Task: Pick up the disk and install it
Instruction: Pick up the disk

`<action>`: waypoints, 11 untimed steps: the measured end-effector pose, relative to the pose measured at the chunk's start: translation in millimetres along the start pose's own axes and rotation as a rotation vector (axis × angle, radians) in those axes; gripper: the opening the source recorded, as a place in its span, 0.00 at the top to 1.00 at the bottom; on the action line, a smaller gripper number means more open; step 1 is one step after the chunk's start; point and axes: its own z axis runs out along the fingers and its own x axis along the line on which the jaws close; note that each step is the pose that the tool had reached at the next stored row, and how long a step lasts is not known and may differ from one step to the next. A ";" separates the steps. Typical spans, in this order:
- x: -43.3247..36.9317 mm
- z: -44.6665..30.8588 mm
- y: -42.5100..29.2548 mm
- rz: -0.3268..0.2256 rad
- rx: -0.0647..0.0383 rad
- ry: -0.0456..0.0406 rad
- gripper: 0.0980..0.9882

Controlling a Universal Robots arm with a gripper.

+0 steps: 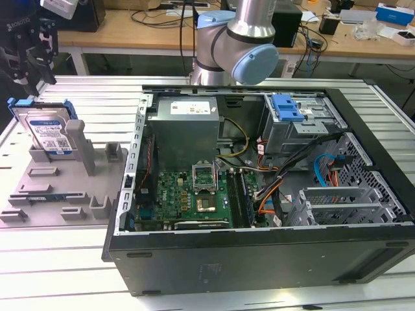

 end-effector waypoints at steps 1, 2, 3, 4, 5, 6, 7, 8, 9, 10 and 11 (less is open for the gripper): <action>0.0 0.1 0.0 -0.013 0.001 -0.0001 0.57; 0.0 0.2 0.0 -0.032 0.002 -0.0001 0.57; 0.0 0.3 0.0 -0.051 0.002 -0.0002 0.57; 0.0 0.4 0.0 -0.069 0.003 -0.0002 0.57; 0.0 0.6 0.0 -0.088 0.004 -0.0002 0.57; 0.0 0.8 0.1 -0.112 0.005 -0.0004 0.57; 0.0 1.1 0.0 -0.139 0.006 -0.0005 0.57; 0.0 1.3 0.0 -0.154 0.007 -0.0007 0.57; 0.0 1.5 0.0 -0.174 0.008 -0.0007 0.57; 0.0 1.8 0.0 -0.191 0.009 -0.0008 0.57; 0.0 2.1 0.0 -0.210 0.010 -0.0010 0.57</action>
